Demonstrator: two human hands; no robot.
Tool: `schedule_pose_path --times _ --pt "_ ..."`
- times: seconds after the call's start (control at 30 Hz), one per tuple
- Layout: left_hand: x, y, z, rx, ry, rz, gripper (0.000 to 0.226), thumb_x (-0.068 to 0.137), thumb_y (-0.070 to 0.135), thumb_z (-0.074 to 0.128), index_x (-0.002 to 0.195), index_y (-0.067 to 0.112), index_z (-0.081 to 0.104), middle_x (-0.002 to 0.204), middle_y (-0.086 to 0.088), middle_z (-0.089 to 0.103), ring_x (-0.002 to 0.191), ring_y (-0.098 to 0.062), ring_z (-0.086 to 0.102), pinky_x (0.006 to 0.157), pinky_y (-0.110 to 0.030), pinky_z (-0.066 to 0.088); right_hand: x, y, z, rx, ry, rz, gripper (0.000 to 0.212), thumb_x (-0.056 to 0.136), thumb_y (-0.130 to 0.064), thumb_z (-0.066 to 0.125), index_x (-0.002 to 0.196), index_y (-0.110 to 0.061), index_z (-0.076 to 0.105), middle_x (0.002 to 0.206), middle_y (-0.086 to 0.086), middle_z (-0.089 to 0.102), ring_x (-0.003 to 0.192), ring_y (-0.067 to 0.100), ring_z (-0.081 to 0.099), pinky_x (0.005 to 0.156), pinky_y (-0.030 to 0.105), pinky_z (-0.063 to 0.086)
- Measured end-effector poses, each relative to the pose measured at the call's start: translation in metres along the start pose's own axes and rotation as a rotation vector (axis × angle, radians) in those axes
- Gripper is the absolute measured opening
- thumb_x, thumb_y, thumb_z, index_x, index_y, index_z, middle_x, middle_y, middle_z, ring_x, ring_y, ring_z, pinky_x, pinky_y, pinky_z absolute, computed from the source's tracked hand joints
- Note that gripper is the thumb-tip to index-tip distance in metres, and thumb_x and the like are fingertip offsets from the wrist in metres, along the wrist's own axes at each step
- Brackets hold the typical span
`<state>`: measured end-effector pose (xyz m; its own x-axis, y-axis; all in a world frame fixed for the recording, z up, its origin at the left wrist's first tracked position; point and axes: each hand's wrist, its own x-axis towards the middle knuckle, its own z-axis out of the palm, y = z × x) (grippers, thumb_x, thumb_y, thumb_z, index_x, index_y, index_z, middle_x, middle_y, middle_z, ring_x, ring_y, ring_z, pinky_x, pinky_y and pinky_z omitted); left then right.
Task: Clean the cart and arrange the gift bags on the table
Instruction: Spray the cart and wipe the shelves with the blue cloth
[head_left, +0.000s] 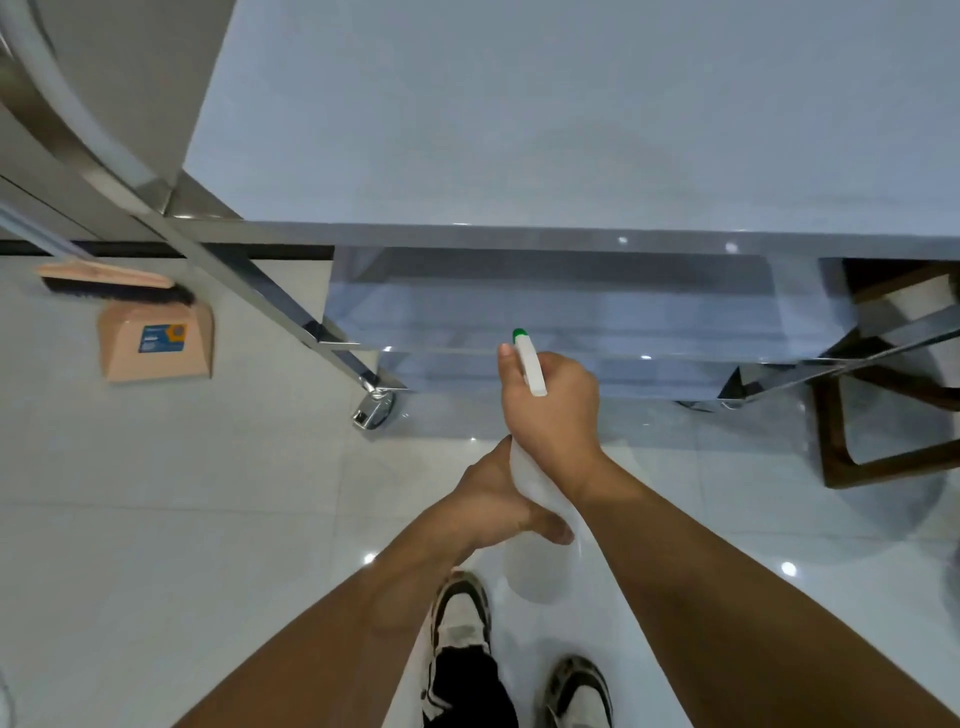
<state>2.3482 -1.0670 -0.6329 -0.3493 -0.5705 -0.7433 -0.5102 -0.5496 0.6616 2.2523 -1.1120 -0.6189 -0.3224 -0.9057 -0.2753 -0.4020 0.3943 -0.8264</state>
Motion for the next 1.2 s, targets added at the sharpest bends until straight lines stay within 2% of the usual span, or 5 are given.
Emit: schedule_pose_path --times 0.2,0.4,0.57,0.77,1.2 --pt "0.045 -0.039 -0.054 -0.059 0.073 0.021 0.085 0.036 0.032 0.091 0.115 0.042 0.06 0.107 0.014 0.072 0.109 -0.015 0.066 0.093 -0.044 0.057 0.037 0.003 0.073 0.036 -0.063 -0.052 0.043 0.098 -0.04 0.061 0.07 -0.008 0.059 0.057 0.002 0.055 0.06 0.024 0.057 0.064 0.037 0.048" --pt "0.07 -0.06 -0.102 -0.121 0.1 0.047 0.073 0.051 0.008 0.093 0.112 0.035 0.063 0.102 0.012 0.075 0.103 -0.011 0.069 0.093 -0.039 0.058 0.071 -0.012 0.124 -0.188 -0.041 -0.101 0.055 0.102 -0.048 0.049 0.063 -0.01 0.059 0.053 -0.002 0.052 0.054 0.014 0.05 0.058 0.03 0.034" --pt "0.075 -0.059 -0.122 -0.109 0.068 0.092 0.081 0.052 0.006 0.093 0.12 0.035 0.06 0.106 0.011 0.075 0.106 -0.011 0.068 0.094 -0.037 0.057 0.073 -0.028 0.128 -0.144 -0.038 -0.137 0.045 0.101 -0.048 0.052 0.066 -0.019 0.053 0.071 0.003 0.063 0.076 0.027 0.062 0.074 0.036 0.049" --pt "0.076 -0.05 -0.124 -0.132 0.083 0.122 0.076 0.058 0.006 0.093 0.12 0.035 0.06 0.105 0.016 0.074 0.102 -0.003 0.067 0.087 -0.026 0.055 0.085 -0.04 0.128 -0.199 -0.023 -0.078 0.059 0.098 -0.056 0.051 0.052 -0.02 0.048 0.053 -0.003 0.053 0.064 0.023 0.059 0.063 0.031 0.042" --pt "0.105 -0.027 -0.115 -0.004 0.036 0.101 0.071 0.054 0.016 0.096 0.114 0.035 0.065 0.099 0.014 0.074 0.098 -0.01 0.068 0.084 -0.031 0.057 0.109 -0.026 0.097 -0.105 0.105 -0.05 0.052 0.101 -0.052 0.05 0.058 -0.021 0.054 0.064 0.0 0.061 0.07 0.021 0.063 0.07 0.029 0.046"
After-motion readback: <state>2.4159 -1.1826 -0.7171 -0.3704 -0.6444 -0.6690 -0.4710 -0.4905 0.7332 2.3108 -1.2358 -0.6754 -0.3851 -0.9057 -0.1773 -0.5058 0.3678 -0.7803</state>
